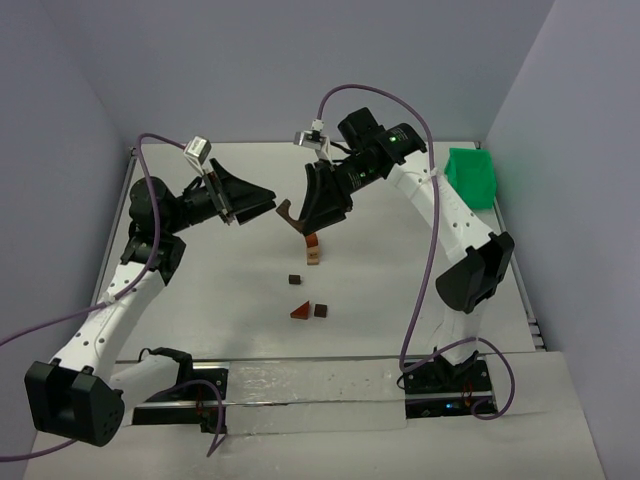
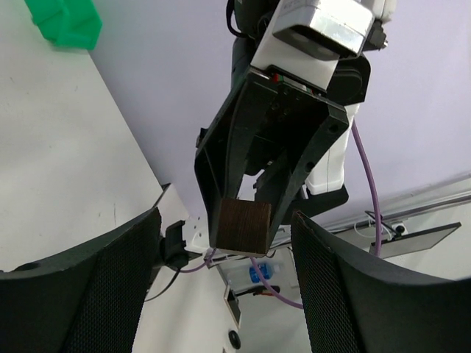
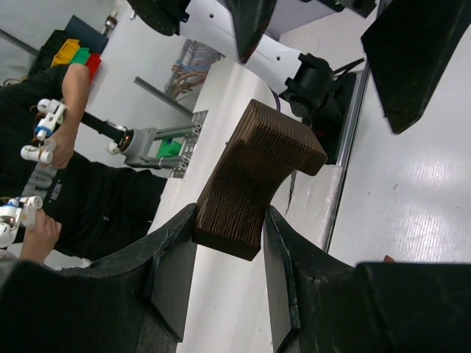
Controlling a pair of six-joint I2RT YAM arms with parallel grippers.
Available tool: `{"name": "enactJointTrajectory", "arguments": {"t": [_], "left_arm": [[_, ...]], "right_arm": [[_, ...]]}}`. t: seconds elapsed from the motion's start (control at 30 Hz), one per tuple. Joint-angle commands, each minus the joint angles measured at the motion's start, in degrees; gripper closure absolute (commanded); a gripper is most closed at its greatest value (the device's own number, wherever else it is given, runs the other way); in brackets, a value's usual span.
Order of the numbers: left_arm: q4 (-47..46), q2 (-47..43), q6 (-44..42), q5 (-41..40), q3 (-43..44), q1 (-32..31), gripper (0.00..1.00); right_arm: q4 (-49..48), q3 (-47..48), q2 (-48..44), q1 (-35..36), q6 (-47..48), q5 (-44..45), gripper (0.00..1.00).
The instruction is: Build the wood block tower
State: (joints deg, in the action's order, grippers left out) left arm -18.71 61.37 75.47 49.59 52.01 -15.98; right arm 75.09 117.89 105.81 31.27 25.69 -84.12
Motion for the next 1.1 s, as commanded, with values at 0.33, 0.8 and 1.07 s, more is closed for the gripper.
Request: {"name": "enactJointTrajectory", "arguments": {"t": [0.33, 0.8, 1.07], "left_arm": [[-0.53, 1.03, -1.81, 3.56, 3.56, -4.13, 0.27], [-2.99, 0.51, -0.23, 4.02, 3.02, -4.15, 0.84], [-2.29, -1.22, -1.1, 4.36, 2.58, -3.3, 1.0]], "right_arm": [[-3.09, 1.47, 0.8, 0.63, -2.12, -8.1, 1.0], [-5.61, 0.7, 0.72, 0.72, -5.06, -4.33, 1.0], [-11.28, 0.06, -0.75, 0.31, -13.29, 5.87, 0.53]]}}
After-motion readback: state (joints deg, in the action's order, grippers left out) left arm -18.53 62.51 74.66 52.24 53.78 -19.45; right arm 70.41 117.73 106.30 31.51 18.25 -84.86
